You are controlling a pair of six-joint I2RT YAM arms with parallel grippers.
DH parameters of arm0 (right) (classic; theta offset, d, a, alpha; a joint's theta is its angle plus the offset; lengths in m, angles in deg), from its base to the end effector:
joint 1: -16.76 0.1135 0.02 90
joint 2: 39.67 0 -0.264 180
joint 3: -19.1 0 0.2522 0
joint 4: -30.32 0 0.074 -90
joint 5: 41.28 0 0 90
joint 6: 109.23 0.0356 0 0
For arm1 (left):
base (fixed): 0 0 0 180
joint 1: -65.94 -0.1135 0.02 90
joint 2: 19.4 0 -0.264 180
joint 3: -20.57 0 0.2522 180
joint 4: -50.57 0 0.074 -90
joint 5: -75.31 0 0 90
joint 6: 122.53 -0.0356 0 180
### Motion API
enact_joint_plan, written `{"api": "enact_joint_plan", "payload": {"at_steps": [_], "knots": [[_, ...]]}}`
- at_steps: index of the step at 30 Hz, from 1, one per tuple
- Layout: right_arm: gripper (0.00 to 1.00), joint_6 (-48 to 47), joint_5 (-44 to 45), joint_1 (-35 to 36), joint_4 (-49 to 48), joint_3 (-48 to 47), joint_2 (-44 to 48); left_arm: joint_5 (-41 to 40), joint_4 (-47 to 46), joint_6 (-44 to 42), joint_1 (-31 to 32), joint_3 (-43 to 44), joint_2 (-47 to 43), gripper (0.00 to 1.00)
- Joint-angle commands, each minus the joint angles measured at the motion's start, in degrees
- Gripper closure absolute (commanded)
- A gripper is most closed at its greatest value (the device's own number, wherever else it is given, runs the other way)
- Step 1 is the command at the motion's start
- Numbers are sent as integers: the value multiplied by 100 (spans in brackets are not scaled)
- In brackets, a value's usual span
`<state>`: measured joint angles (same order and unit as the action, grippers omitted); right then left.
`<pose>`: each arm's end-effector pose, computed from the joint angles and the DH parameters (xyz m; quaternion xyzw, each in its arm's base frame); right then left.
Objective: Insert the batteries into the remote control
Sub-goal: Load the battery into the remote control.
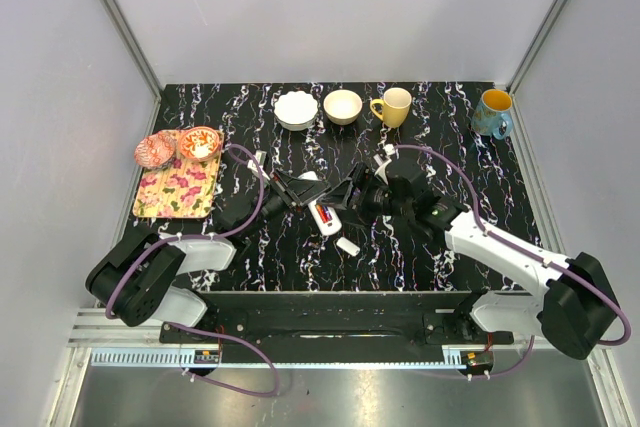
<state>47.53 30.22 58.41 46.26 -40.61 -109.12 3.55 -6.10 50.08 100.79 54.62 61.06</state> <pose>0.1965 0.1899 0.2713 0.0981 0.8342 0.5057 0.1969 0.2039 -0.1556 0.2104 -0.1450 0.6280 -0.7005 0.3065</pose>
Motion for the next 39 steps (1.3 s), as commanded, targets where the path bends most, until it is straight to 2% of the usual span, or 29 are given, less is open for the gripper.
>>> {"api": "enact_joint_plan", "payload": {"at_steps": [1, 19, 39], "knots": [[22, 144, -92, -95, -402, 148, 10, -22, -735, 106, -13, 159, -66, 100], [24, -14, -321, -122, -543, 192, -130, -13, -1130, 352, -13, 220, 31, 100], [29, 100, -461, -122, -771, 666, -42, 22, -823, 317, -57, 599, -312, 100]]}}
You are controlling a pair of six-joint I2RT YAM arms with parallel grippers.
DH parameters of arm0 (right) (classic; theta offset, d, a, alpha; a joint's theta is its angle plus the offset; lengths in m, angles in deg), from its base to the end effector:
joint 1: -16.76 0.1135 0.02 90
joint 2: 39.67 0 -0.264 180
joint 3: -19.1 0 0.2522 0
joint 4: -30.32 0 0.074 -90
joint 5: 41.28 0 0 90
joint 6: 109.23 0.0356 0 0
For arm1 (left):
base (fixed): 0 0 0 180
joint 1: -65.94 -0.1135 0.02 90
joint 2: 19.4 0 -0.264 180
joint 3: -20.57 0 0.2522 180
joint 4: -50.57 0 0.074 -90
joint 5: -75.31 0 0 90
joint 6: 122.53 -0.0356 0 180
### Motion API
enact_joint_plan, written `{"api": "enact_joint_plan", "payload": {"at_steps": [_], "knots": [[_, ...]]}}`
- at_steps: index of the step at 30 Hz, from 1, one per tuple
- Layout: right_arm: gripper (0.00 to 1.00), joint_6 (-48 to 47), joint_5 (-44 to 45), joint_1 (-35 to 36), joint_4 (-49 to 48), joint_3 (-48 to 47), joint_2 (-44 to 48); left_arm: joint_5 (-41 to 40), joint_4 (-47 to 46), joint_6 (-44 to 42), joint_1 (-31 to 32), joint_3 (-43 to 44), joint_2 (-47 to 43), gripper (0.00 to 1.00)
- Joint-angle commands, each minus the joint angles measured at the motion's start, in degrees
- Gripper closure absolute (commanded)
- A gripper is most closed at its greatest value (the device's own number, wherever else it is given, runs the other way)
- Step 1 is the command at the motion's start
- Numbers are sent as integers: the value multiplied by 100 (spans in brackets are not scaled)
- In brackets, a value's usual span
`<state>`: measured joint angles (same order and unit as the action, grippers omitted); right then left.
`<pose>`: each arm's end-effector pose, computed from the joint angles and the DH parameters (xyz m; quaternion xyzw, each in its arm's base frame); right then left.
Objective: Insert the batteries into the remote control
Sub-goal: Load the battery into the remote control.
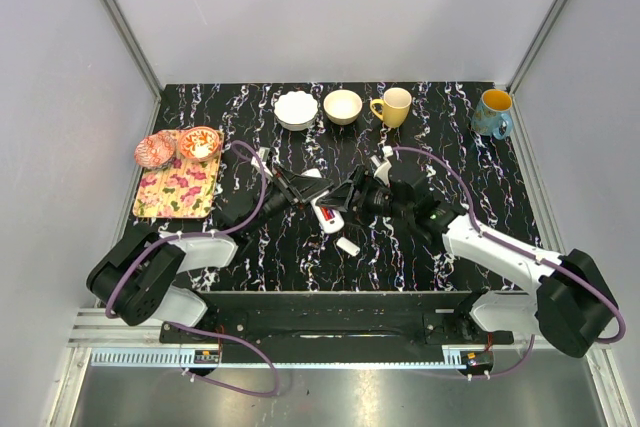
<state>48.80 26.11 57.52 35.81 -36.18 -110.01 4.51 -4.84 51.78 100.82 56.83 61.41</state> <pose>0.1992 0.1898 0.2591 0.0815 0.8096 0.5480 0.1942 0.2093 -0.1602 0.2175 -0.1458 0.6243 -0.7093 0.2930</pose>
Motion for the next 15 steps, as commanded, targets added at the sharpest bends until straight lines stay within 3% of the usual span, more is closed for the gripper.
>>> {"api": "enact_joint_plan", "payload": {"at_steps": [1, 10, 15], "knots": [[30, -9, -68, -32, 230, 240, 47, -83, -941, 156, -68, 386, -365, 100], [34, 18, -138, -32, -51, 461, 91, -22, -757, 121, -139, 439, -523, 100], [20, -289, -235, -32, 263, -66, 126, 75, -63, -169, -130, 422, -488, 100]]}}
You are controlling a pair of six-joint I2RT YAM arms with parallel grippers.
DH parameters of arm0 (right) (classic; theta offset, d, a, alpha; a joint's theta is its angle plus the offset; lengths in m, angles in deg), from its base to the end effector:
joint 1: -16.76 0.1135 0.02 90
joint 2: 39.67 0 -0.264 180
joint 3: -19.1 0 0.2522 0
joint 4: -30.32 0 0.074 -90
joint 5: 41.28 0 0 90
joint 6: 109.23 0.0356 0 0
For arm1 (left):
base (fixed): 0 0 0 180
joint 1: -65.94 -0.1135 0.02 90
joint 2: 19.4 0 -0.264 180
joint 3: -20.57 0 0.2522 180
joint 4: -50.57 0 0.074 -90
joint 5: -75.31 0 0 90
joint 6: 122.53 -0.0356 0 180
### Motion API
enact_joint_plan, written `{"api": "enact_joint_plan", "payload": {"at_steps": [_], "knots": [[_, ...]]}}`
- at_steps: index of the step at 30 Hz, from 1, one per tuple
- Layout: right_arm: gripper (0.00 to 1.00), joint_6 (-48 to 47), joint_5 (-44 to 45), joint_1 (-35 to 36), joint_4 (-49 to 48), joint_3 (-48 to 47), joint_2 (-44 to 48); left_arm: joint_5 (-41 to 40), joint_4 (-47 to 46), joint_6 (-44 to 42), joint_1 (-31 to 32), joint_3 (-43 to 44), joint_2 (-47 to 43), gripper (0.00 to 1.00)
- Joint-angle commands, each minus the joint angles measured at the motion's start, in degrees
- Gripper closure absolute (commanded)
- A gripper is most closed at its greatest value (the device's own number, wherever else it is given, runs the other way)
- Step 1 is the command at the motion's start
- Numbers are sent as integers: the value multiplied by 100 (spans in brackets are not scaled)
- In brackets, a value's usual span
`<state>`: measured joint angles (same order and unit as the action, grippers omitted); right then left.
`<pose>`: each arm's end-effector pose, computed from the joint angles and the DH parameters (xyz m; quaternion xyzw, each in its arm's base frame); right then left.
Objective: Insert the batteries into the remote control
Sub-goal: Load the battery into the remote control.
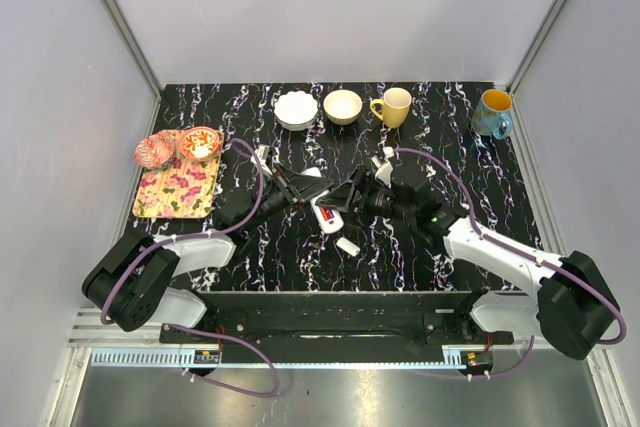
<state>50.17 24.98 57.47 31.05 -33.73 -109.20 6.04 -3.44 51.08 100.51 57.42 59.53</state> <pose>0.1960 0.1876 0.2564 0.0775 0.7944 0.5697 0.1958 0.2082 -0.1587 0.2258 -0.1300 0.6216 -0.7138 0.2953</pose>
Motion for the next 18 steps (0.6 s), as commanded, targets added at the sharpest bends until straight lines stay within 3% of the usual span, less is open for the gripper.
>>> {"api": "enact_joint_plan", "payload": {"at_steps": [1, 8, 18], "knots": [[19, -498, -113, -28, 846, -408, 80, -87, -28, -195, -99, 328, -282, 100], [16, -1420, 115, -28, 2032, -1321, 274, -131, -8, -205, -117, 196, -133, 100], [17, -3597, 1055, -28, 3894, -1666, 1284, 238, 159, -267, -538, 64, -212, 100]]}}
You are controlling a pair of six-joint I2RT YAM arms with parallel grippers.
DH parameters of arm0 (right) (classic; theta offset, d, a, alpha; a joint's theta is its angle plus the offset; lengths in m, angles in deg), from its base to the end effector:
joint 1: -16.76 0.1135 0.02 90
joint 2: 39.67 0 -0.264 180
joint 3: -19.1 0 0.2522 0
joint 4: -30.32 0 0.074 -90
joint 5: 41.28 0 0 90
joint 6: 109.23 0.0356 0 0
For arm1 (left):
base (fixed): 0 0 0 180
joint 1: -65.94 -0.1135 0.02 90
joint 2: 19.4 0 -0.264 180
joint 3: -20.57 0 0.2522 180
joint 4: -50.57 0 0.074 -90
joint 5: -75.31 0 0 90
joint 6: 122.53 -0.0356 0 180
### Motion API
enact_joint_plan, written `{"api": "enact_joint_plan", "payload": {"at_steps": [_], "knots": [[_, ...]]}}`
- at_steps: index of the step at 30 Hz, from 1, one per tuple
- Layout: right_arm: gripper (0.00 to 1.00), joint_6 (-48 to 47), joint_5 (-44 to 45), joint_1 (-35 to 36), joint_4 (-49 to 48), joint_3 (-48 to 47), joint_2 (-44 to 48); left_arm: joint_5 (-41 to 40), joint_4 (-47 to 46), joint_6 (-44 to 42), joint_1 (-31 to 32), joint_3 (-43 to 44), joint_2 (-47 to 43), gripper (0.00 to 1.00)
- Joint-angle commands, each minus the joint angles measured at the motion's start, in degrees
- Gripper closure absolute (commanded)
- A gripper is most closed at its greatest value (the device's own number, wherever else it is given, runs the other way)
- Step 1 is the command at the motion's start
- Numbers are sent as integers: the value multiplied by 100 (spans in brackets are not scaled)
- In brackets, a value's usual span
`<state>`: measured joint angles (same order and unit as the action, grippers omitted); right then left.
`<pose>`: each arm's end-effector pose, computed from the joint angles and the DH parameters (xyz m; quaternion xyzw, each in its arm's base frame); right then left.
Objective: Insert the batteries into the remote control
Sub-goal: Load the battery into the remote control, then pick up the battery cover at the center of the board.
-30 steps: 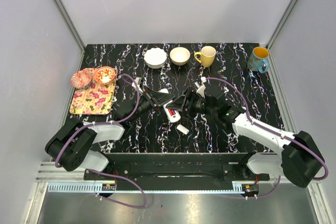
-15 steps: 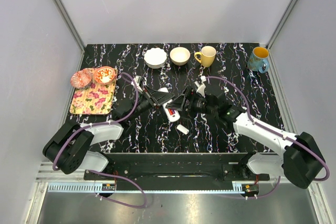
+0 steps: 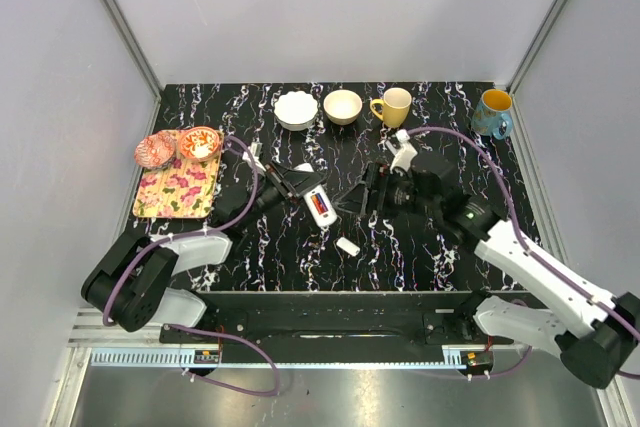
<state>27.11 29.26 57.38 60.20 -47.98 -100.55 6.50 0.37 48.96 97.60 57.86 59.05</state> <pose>0.1750 0.1657 0.3282 -0.0512 0.8287 0.4736 0.2938 0.2170 -0.1489 0.2230 -0.1420 0.6376 -0.6898 0.3122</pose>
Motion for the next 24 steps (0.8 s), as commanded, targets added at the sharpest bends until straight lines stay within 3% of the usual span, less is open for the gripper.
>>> {"api": "enact_joint_plan", "payload": {"at_steps": [1, 6, 10, 16, 24], "knots": [[18, -1443, 741, -19, 1085, -171, 454, 280, -222, -46, -387, -154, -216, 100], [25, -1962, 1024, 16, 1166, 620, 25, 500, 242, -273, -757, -744, -936, 100], [27, -2165, 1391, 411, 797, 876, -616, 457, 1479, -695, -819, -1016, -1788, 100], [30, -2709, 2148, 1017, 936, 244, -1793, 272, 2466, -1056, -828, -1149, -2949, 100], [30, -3649, 2833, 1194, 1525, -644, -2779, 386, 2301, -908, -819, -1412, -3223, 100]]}}
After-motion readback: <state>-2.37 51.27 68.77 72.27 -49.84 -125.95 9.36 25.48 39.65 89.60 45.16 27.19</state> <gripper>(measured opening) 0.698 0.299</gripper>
